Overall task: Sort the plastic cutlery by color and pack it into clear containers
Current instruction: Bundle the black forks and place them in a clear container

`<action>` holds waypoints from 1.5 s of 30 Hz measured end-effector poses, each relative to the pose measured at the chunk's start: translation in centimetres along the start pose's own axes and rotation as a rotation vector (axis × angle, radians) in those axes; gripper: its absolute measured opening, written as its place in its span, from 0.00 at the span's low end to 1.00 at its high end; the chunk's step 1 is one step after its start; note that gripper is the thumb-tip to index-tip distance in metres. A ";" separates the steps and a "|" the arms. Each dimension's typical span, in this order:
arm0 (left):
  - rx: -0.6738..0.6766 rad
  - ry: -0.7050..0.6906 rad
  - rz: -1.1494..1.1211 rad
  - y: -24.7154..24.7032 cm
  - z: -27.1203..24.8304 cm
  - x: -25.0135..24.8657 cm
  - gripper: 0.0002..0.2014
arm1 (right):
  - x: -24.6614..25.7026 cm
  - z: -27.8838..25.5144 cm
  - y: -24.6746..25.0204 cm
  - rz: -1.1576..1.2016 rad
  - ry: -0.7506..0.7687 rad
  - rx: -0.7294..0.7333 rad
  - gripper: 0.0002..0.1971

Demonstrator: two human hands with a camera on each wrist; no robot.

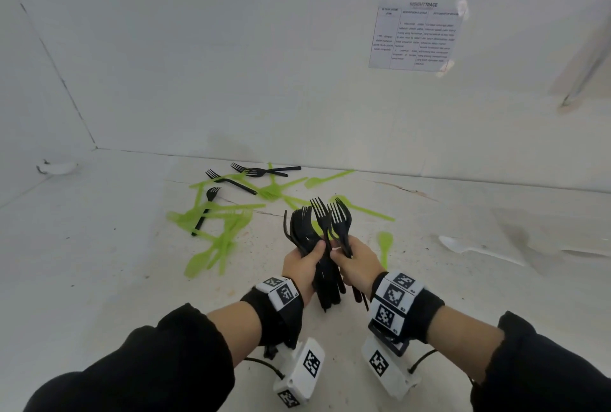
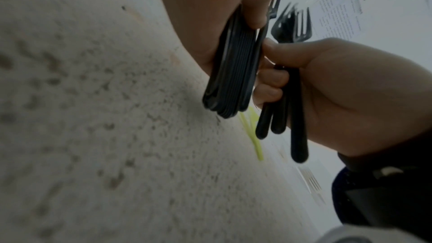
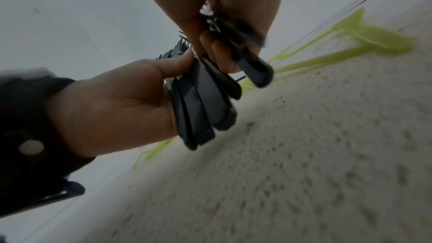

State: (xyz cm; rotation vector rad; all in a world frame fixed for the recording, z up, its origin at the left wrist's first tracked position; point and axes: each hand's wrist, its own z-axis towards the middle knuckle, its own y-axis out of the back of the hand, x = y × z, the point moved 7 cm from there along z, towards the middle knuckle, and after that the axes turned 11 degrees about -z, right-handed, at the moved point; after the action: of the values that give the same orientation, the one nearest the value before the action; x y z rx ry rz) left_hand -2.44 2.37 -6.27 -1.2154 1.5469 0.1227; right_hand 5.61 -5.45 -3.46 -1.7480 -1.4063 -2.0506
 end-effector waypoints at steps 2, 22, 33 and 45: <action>-0.007 0.010 0.029 0.0 0.3 -0.2 0.12 | 0.0 0.6 0.1 -0.022 -0.008 0.031 0.05; -0.008 0.001 0.006 -0.4 1.2 -0.8 0.04 | 0.5 1.2 0.1 0.101 -0.069 0.032 0.09; -0.007 0.018 -0.002 -0.6 1.5 -0.6 0.08 | 0.3 1.6 1.2 0.107 -0.013 -0.085 0.09; 0.037 0.109 -0.055 -1.0 1.4 -0.4 0.11 | -0.3 1.6 -0.4 0.062 -0.041 0.000 0.06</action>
State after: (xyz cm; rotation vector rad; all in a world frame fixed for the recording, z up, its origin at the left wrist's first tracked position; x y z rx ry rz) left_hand -0.80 3.01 -5.98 -1.2516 1.6006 -0.0083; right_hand 6.69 -4.28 -4.11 -1.8197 -1.3449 -1.9942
